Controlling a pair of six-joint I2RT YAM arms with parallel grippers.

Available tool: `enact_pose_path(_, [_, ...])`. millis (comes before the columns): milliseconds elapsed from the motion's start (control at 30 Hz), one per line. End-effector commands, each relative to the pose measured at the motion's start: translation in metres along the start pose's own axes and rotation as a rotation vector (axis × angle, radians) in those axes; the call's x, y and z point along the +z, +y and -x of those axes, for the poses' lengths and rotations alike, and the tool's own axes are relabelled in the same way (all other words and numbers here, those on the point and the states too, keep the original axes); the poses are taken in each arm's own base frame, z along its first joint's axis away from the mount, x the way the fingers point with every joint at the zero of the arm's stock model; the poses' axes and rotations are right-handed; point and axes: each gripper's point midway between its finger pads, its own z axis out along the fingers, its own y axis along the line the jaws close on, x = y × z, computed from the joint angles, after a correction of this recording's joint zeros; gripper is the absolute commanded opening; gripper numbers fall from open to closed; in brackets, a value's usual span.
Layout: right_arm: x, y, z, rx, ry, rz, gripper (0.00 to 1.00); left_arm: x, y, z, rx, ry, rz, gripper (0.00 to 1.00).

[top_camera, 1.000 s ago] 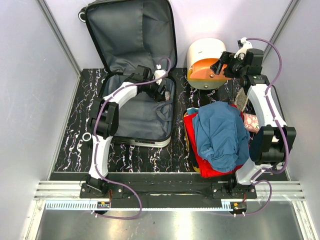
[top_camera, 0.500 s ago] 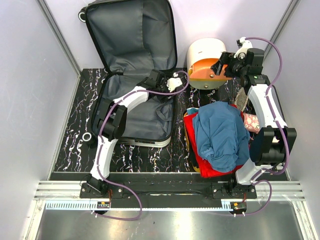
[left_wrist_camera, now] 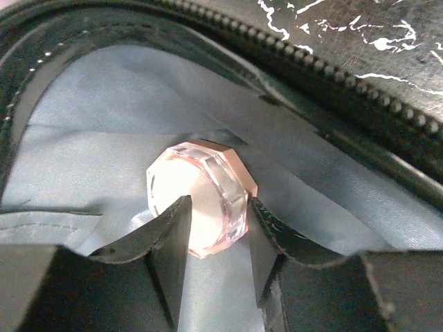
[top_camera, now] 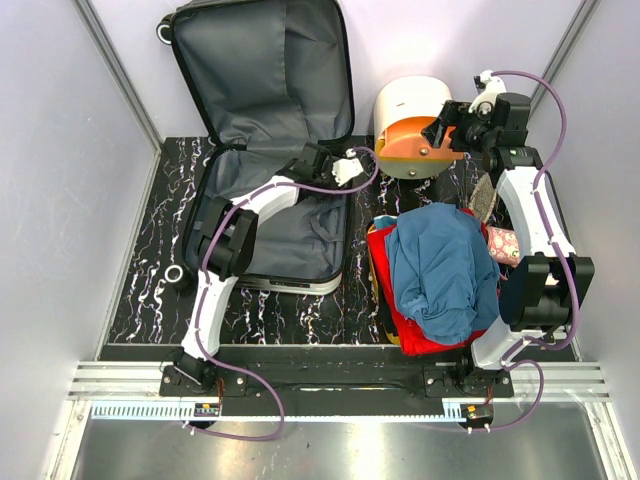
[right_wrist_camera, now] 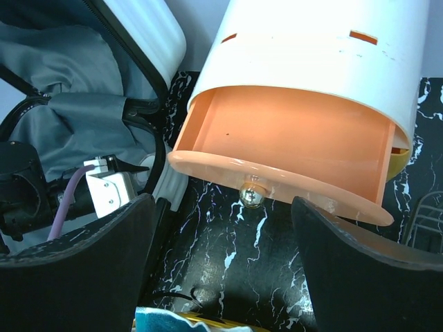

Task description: Open, take out, and arrange the luggage

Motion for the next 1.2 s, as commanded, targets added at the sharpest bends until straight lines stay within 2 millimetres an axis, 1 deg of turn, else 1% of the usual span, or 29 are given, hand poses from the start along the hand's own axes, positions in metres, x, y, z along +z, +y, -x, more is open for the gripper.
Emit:
enact_pose_path(0, [-0.010,0.019,0.025,-0.066,-0.070,0.074,0.89,-0.045,0.028,0.047,-0.079,-0.111,0.034,0.26])
enact_pose_path(33, [-0.010,0.024,0.025,-0.072,-0.075,0.097,0.88,-0.058,0.027,0.061,-0.087,-0.154,0.010,0.21])
enact_pose_path(100, [-0.011,0.026,0.025,-0.083,-0.080,0.116,0.88,-0.070,0.025,0.065,-0.143,-0.174,-0.021,0.12])
enact_pose_path(133, [-0.010,0.028,0.025,-0.087,-0.084,0.131,0.88,-0.081,0.026,0.076,-0.161,-0.209,-0.042,0.08])
enact_pose_path(167, [-0.011,0.029,0.025,-0.089,-0.087,0.135,0.88,-0.086,0.027,0.072,-0.221,-0.208,-0.056,0.00])
enact_pose_path(200, [-0.010,0.029,0.024,-0.089,-0.085,0.137,0.88,-0.091,0.030,0.074,-0.251,-0.217,-0.059,0.00])
enact_pose_path(233, [-0.010,0.030,0.024,-0.090,-0.089,0.144,0.88,-0.098,0.027,0.078,-0.279,-0.236,-0.098,0.00])
enact_pose_path(267, [-0.010,0.031,0.024,-0.091,-0.091,0.149,0.87,-0.104,0.030,0.076,-0.335,-0.244,-0.119,0.00])
enact_pose_path(333, [-0.010,0.034,0.023,-0.091,-0.092,0.167,0.88,-0.111,0.029,0.075,-0.371,-0.248,-0.149,0.00])
enact_pose_path(367, [-0.010,0.034,0.022,-0.090,-0.091,0.173,0.88,-0.112,0.030,0.072,-0.367,-0.242,-0.141,0.12])
enact_pose_path(400, [-0.009,0.035,0.021,-0.087,-0.089,0.178,0.88,-0.111,0.028,0.066,-0.365,-0.226,-0.138,0.27])
enact_pose_path(433, [-0.008,0.036,0.020,-0.087,-0.089,0.185,0.88,-0.108,0.030,0.060,-0.369,-0.203,-0.116,0.39])
enact_pose_path(467, [-0.008,0.036,0.020,-0.081,-0.088,0.186,0.88,-0.106,0.031,0.057,-0.376,-0.184,-0.106,0.49])
enact_pose_path(500, [-0.008,0.035,0.019,-0.077,-0.085,0.187,0.88,-0.106,0.038,0.060,-0.383,-0.183,-0.089,0.63])
enact_pose_path(533, [-0.008,0.036,0.018,-0.075,-0.083,0.190,0.88,-0.095,0.034,0.044,-0.417,-0.116,-0.092,0.66])
enact_pose_path(567, [-0.008,0.037,0.019,-0.070,-0.084,0.193,0.88,-0.090,0.035,0.041,-0.464,-0.091,-0.084,0.69])
enact_pose_path(600, [-0.008,0.037,0.018,-0.068,-0.082,0.195,0.87,-0.080,0.041,0.040,-0.496,-0.075,-0.069,0.72])
enact_pose_path(633, [-0.008,0.038,0.018,-0.067,-0.082,0.196,0.88,-0.077,0.039,0.033,-0.538,-0.034,-0.071,0.74])
enact_pose_path(700, [-0.008,0.037,0.019,-0.068,-0.083,0.190,0.88,-0.069,0.037,0.035,-0.630,-0.029,-0.090,0.78])
enact_pose_path(767, [-0.009,0.036,0.018,-0.066,-0.080,0.183,0.88,-0.065,0.028,0.038,-0.711,-0.036,-0.130,0.94])
enact_pose_path(800, [-0.010,0.035,0.017,-0.063,-0.076,0.179,0.88,-0.059,0.020,0.034,-0.739,-0.027,-0.152,0.98])
enact_pose_path(867, [-0.011,0.035,0.015,-0.064,-0.069,0.173,0.88,-0.052,0.011,0.032,-0.771,-0.019,-0.161,0.99])
enact_pose_path(900, [-0.011,0.035,0.014,-0.065,-0.065,0.170,0.88,-0.045,0.014,0.022,-0.817,0.017,-0.097,0.99])
enact_pose_path(1000, [-0.013,0.033,0.014,-0.066,-0.062,0.162,0.88,-0.033,0.014,0.010,-0.911,0.061,-0.030,0.99])
enact_pose_path(1167, [-0.017,0.032,0.014,-0.076,-0.062,0.142,0.88,-0.018,0.014,0.004,-0.973,0.069,0.008,0.96])
